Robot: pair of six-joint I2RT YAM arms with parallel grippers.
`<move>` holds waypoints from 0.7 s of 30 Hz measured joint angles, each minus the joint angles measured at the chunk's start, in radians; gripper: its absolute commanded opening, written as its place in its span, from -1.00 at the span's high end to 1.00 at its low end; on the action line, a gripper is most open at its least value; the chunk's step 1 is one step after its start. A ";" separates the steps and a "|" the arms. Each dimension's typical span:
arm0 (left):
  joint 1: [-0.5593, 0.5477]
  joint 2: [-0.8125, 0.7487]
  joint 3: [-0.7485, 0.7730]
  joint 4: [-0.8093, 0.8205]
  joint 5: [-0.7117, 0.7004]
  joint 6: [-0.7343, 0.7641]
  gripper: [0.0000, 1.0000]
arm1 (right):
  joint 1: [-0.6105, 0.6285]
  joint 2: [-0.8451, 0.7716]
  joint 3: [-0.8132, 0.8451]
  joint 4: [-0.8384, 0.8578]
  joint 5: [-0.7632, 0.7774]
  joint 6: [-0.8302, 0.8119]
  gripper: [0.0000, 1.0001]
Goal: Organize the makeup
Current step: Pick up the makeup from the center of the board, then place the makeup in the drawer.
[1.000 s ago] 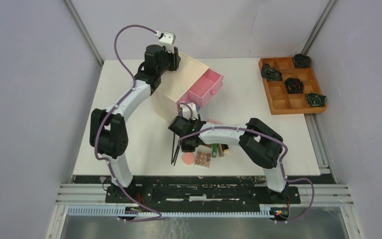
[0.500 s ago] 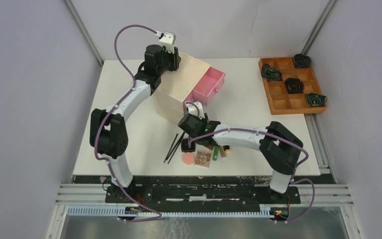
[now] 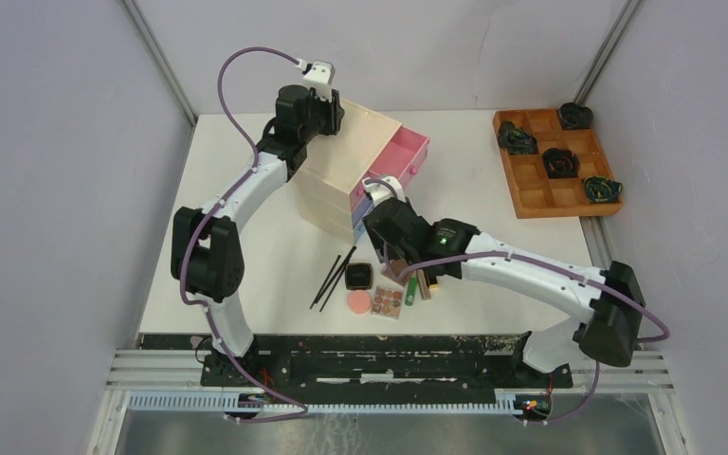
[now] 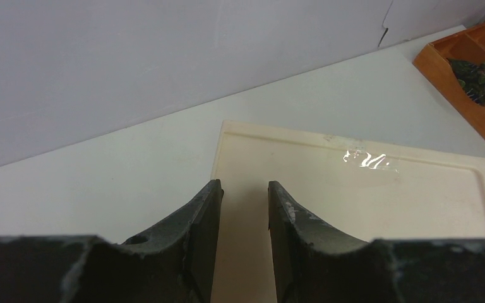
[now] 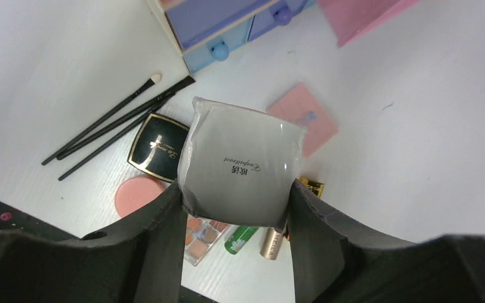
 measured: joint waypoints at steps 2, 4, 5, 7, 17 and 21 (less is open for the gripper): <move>0.000 0.000 -0.001 0.001 -0.001 0.000 0.16 | 0.000 -0.037 0.051 -0.055 0.005 -0.038 0.73; 0.000 0.000 -0.001 0.002 -0.001 0.000 0.17 | -0.001 -0.051 0.145 -0.107 0.025 -0.089 0.72; 0.000 -0.001 -0.002 0.002 -0.001 0.000 0.17 | -0.004 -0.051 0.195 -0.121 0.035 -0.111 0.72; 0.000 -0.003 -0.005 0.004 -0.003 0.000 0.17 | -0.018 -0.043 0.312 -0.135 0.047 -0.156 0.72; 0.000 -0.009 -0.014 0.010 -0.005 0.000 0.17 | -0.224 0.127 0.661 -0.163 0.004 -0.239 0.71; 0.000 -0.009 -0.015 0.011 -0.005 0.000 0.17 | -0.281 0.240 0.709 -0.178 -0.063 -0.252 0.72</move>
